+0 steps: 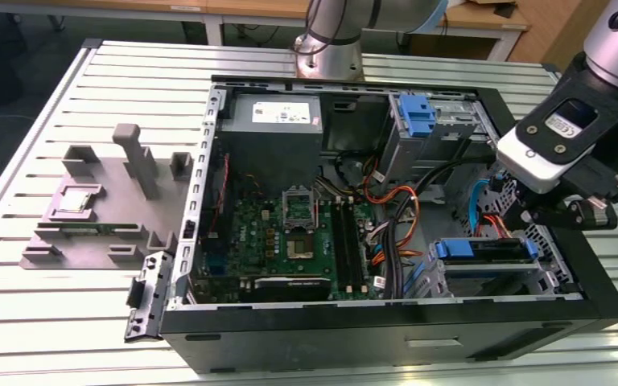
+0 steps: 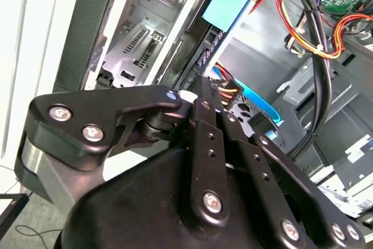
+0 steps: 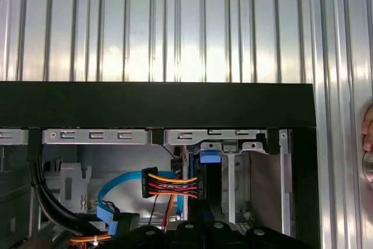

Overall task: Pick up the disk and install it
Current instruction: 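Insert the second disk wire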

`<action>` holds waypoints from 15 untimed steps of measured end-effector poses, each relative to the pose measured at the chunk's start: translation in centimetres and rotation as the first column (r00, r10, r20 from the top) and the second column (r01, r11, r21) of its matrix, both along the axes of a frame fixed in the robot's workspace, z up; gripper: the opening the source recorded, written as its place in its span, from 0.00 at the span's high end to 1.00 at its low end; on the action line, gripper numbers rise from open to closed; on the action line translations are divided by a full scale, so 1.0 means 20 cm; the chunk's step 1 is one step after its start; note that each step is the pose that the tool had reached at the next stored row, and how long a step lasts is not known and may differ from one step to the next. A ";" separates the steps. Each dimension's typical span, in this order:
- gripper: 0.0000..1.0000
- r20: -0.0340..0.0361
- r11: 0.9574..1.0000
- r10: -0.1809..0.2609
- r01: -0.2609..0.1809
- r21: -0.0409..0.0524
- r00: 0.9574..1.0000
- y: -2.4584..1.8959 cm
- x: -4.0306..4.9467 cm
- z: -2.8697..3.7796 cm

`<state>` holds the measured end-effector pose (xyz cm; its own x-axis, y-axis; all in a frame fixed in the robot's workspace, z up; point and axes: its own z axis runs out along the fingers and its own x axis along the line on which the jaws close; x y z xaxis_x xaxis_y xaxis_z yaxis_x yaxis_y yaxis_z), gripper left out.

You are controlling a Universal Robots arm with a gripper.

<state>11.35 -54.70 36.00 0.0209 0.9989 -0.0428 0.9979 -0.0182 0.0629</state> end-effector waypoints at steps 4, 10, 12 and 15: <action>0.90 -0.002 1.000 0.000 0.000 0.002 1.000 0.000 0.000 0.002; 0.90 -0.002 1.000 0.000 0.000 0.002 1.000 0.000 -0.023 0.002; 0.90 -0.002 1.000 0.000 0.000 0.002 1.000 0.000 -0.028 0.002; 0.90 -0.002 1.000 0.000 0.000 0.002 1.000 0.001 -0.028 0.003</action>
<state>10.78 -54.68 36.06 0.0207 0.9989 -0.0409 0.9980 -0.0182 0.0613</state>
